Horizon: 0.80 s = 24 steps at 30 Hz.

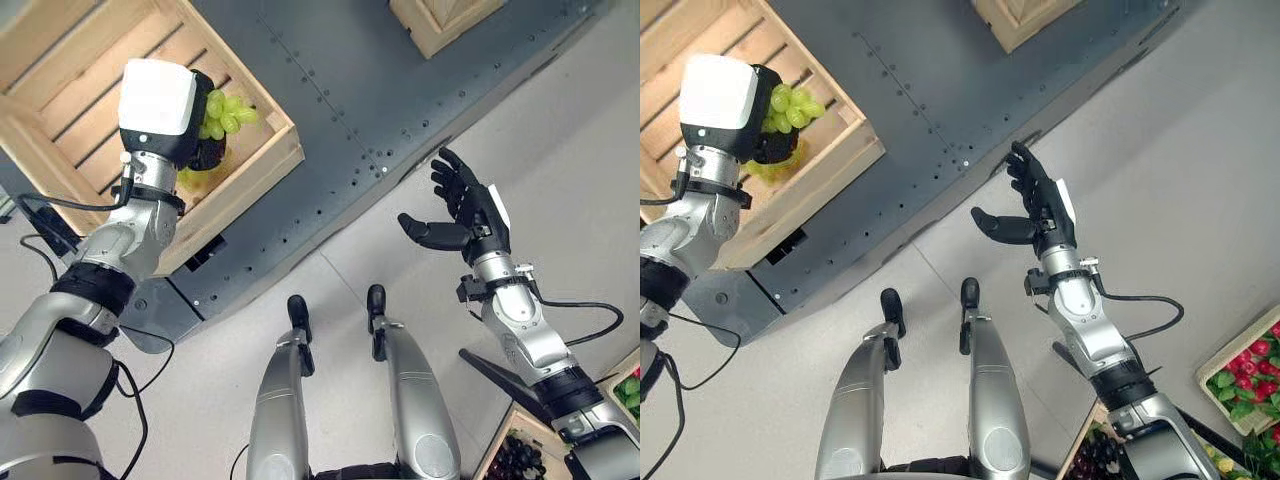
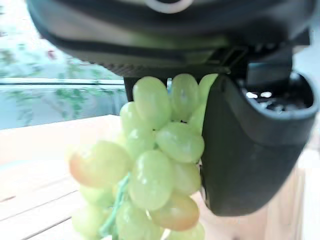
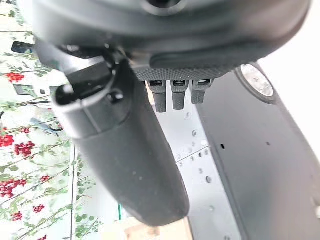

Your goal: Pick up the fruits from the basket on one side to the basket on the other side

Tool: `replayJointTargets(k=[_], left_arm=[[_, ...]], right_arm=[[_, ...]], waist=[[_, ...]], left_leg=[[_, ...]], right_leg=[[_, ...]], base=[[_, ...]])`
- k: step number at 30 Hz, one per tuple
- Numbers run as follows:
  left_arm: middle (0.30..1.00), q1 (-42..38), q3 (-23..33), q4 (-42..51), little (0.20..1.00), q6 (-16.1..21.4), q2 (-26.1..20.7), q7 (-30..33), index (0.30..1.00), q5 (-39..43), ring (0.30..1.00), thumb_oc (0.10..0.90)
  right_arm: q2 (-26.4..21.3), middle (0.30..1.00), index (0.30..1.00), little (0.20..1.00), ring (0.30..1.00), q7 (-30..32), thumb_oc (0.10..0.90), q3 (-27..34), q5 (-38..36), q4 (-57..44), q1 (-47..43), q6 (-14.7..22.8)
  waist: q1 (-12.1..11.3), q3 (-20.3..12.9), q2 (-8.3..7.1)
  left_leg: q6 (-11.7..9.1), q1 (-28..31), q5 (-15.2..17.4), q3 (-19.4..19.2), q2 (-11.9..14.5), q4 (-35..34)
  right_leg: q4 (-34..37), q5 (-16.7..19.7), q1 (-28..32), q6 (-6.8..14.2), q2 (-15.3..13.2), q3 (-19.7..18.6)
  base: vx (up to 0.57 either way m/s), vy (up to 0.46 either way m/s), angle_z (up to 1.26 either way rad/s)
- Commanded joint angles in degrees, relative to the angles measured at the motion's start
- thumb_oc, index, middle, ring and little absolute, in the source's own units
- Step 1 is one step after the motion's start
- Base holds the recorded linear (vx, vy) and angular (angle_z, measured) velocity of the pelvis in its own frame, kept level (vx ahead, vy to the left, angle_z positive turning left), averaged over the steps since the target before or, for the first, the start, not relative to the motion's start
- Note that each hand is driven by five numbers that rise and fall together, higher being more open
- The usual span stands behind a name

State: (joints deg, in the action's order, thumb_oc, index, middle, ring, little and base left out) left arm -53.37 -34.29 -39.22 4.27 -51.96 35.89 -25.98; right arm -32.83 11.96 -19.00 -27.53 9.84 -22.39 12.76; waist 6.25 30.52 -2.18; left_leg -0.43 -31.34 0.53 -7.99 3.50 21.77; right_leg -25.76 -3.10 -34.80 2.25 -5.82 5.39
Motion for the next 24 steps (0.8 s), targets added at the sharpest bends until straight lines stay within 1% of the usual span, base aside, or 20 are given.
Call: replayJointTargets(k=[1,4,7,8,10,14,15,16,22,23,24], left_arm=[[0.3,-2.0,9.89,5.27,0.3,4.11,-1.49,5.22,0.3,6.67,0.3,0.4],[0.3,-0.18,12.67,6.02,0.3,5.12,-0.63,5.07,0.3,9.05,0.3,0.4],[0.3,2.79,16.18,7.13,0.3,6.51,0.64,6.18,0.3,11.94,0.3,0.4],[0.3,3.03,16.41,7.2,0.3,6.68,0.73,6.41,0.3,12.1,0.3,0.4],[0.3,5.24,18.61,8.52,0.3,8.08,1.31,7.17,0.3,13.38,0.3,0.4],[0.3,7.75,20.93,10.57,0.3,10.11,2.35,7.17,0.3,16.39,0.3,0.4],[0.3,7.99,21.14,10.74,0.3,10.44,2.47,7.29,0.3,16.6,0.3,0.4],[0.3,9.35,22.25,11.77,0.3,11.3,2.94,6.4,0.3,17.8,0.3,0.4],[0.3,12.66,24.41,15.11,0.3,12.35,3.25,4.91,0.3,19.62,0.3,0.4],[0.3,13.56,25.06,15.77,0.3,12.78,3.4,4.22,0.3,20.14,0.3,0.4],[0.3,13.78,25.2,15.93,0.3,12.93,3.44,4.05,0.3,20.29,0.3,0.4]], right_arm=[[0.67,0.9,0.9,0.9,0.9,-1.66,0.8,4.09,0.29,-8.15,-1.32,4.21],[1.05,0.9,0.9,0.9,0.9,-2.54,0.8,4.22,0.55,-8.27,-1.14,3.8],[1.71,0.9,0.9,0.9,0.9,-3.56,0.8,4.36,0.75,-8.31,-0.38,3.66],[1.72,0.9,0.9,0.9,0.9,-3.69,0.8,4.33,0.75,-8.33,-0.3,3.69],[2.01,0.9,0.9,0.9,0.9,-5.33,0.8,4.34,1.16,-8.57,0.52,3.41],[2.34,0.9,0.9,0.9,0.9,-7.42,0.8,3.66,0.59,-8.94,0.89,3.58],[2.41,0.9,0.9,0.9,0.9,-7.59,0.8,3.58,0.52,-8.98,0.89,3.58],[2.8,0.9,0.9,0.9,0.9,-8.49,0.8,3.45,0.11,-9.3,1.14,3.1],[3.48,0.9,0.9,0.9,0.9,-11.4,0.8,3.11,-2.29,-10.49,2.2,1.48],[3.71,0.9,0.9,0.9,0.9,-12.4,0.8,3.15,-2.85,-10.78,2.8,1.24],[3.75,0.9,0.9,0.9,0.9,-12.7,0.8,3.15,-3.02,-10.86,2.97,1.3]], waist=[[-1.26,-0.73,0.99],[-1.3,-0.73,1.04],[-1.4,-1.98,1.22],[-1.36,-2.06,1.23],[-1.5,-3.88,1.48],[-1.85,-5.84,1.83],[-1.84,-5.91,1.86],[-2.04,-7.06,2.08],[-2.37,-10.73,2.71],[-2.39,-11.89,2.89],[-2.37,-12.08,2.92]], left_leg=[[2.53,7.91,4.9,-1.05,-3.5,-0.97],[2.43,10.97,5.05,-0.89,-3.6,-1.52],[2.25,14.29,5.14,-0.69,-3.65,-2.71],[2.24,14.51,5.13,-0.67,-3.65,-2.83],[2.11,17.07,5.26,-0.38,-3.8,-3.9],[1.87,19.99,5.56,-0.17,-3.83,-4.88],[1.86,20.25,5.56,-0.14,-3.83,-5.0],[1.75,21.7,5.68,-0.05,-3.94,-5.68],[1.3,26.88,5.14,0.23,-3.82,-9.61],[1.2,28.5,4.81,0.4,-3.77,-11.15],[1.18,28.84,4.71,0.43,-3.77,-11.49]], right_leg=[[3.64,-0.25,8.79,1.0,-0.41,0.26],[4.28,-0.58,11.94,0.86,-0.61,0.48],[5.32,-1.05,15.31,0.68,-1.0,0.81],[5.4,-1.07,15.53,0.67,-1.03,0.84],[6.57,-1.44,18.34,0.52,-1.49,1.1],[7.96,-1.89,21.71,0.37,-2.15,1.73],[8.07,-1.91,21.98,0.37,-2.18,1.77],[8.89,-2.12,23.62,0.31,-2.4,2.01],[12.54,-2.22,29.3,0.37,-2.54,2.63],[13.84,-2.06,30.93,0.47,-2.43,2.66],[14.13,-2.0,31.26,0.5,-2.4,2.68]], base=[[0.0,0.0,0.0],[0.01,-0.001,0.01],[0.04,-0.003,0.01],[0.05,-0.009,0.01],[0.08,-0.021,0.06],[0.05,-0.014,0.06],[0.07,-0.01,0.01],[0.07,-0.009,0.02],[0.08,-0.023,0.02],[0.08,-0.025,0.03],[0.11,-0.053,0.04]])
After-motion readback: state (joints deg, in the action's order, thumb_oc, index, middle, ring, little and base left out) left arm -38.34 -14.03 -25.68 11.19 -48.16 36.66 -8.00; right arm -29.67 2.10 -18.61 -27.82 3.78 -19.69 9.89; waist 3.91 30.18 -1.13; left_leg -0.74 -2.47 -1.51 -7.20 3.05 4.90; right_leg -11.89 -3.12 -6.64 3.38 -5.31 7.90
